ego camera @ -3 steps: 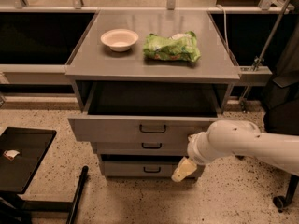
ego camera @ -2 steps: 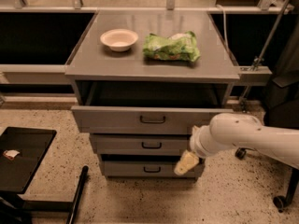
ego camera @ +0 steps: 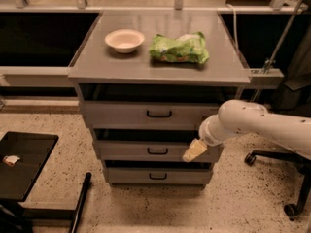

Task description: Close top drawer

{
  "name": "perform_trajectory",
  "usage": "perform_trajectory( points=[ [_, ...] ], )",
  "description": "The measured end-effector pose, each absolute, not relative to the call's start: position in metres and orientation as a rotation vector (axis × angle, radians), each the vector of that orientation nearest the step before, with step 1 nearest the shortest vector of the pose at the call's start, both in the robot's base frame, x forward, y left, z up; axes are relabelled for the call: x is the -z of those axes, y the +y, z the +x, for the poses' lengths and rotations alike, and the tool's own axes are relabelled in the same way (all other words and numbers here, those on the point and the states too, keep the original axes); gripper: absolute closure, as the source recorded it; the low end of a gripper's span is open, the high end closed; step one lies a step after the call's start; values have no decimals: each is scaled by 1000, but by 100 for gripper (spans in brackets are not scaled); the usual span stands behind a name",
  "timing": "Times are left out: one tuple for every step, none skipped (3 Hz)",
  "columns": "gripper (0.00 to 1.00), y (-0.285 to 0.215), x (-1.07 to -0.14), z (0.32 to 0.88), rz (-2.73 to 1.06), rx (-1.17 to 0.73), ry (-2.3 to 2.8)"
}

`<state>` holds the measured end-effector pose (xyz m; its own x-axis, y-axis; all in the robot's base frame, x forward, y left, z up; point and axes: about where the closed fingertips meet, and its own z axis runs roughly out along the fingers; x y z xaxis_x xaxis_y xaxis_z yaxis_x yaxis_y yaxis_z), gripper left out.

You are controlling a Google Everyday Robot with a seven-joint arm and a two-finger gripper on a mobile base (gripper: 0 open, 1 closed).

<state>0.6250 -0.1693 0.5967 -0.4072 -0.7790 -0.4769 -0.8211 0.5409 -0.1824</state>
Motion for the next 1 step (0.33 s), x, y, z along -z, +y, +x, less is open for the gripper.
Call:
perform_trajectory(
  points=[
    [0, -169, -597, 625, -1292, -109, 2268]
  ],
)
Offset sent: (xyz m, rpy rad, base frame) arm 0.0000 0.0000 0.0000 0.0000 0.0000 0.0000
